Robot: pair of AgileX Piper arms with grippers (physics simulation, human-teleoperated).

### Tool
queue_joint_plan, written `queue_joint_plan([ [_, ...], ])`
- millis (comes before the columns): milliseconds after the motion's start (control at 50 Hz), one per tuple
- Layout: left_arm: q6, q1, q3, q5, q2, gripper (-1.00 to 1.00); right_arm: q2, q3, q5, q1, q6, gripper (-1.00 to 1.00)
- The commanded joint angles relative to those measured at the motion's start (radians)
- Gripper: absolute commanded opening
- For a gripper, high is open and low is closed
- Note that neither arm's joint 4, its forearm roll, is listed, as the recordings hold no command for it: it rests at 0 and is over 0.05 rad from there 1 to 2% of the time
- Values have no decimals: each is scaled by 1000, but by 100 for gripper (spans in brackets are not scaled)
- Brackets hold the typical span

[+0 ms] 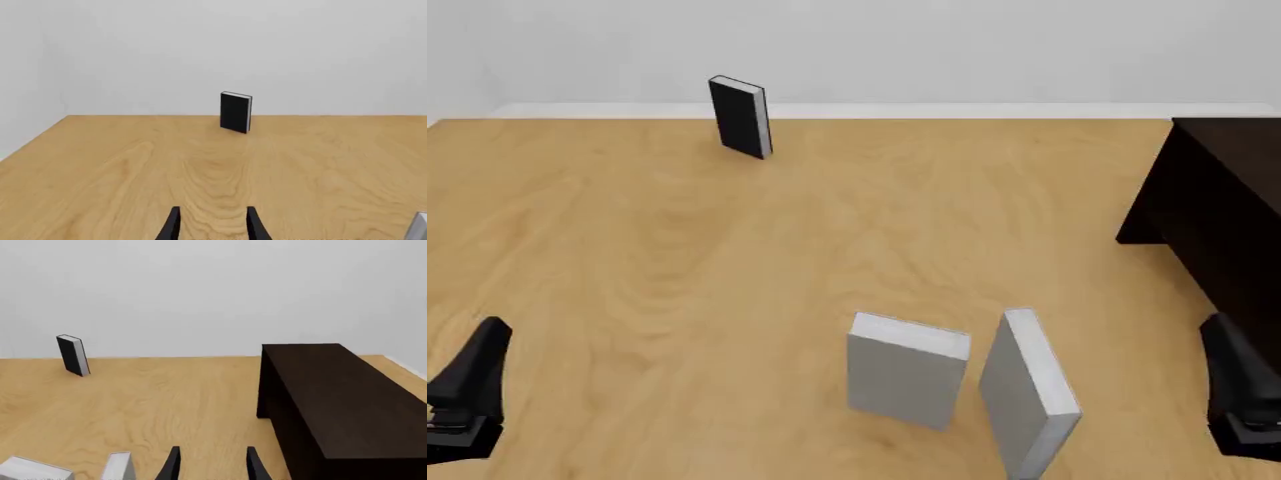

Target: Pick up the book on the right and place it on the cabinet shelf.

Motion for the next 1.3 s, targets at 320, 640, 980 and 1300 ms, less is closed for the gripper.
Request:
queue_joint_plan([
  [320,8,-6,4,-34,63,100,259,-244,77,76,-93,100],
  [640,8,-19,4,-28,61,100,464,-527,261,202,-111,100],
  [980,12,-22,4,-36,71,100,636,-747,429,262,-119,100],
  [1300,17,-37,4,-39,78,100,792,-861,584,320,-2,100],
])
